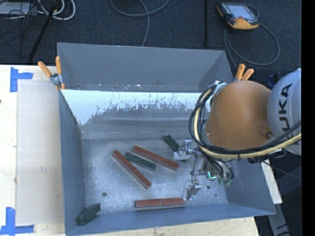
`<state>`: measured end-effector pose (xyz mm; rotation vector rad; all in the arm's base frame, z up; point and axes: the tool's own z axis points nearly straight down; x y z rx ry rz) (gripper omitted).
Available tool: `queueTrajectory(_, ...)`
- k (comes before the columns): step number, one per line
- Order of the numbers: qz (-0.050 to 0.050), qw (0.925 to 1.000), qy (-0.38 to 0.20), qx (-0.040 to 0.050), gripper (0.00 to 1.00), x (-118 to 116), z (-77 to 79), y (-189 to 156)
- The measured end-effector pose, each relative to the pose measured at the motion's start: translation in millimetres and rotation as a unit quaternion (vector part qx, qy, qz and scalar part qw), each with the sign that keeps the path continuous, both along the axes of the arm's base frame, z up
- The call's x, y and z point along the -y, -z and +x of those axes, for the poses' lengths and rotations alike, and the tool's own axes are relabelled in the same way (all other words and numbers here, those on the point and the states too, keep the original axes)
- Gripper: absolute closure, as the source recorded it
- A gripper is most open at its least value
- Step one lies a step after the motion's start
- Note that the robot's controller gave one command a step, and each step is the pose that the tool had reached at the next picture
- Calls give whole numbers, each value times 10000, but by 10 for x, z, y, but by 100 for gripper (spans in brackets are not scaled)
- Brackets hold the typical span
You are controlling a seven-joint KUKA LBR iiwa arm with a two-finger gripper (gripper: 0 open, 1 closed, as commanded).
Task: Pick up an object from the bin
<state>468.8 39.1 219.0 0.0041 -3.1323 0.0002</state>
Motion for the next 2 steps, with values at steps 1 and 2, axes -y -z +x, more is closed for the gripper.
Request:
queueTrajectory(1,3,10000,9,35,0,2,15,-29)
queueTrajectory(2,5,9999,-57,95,0,8,538,476)
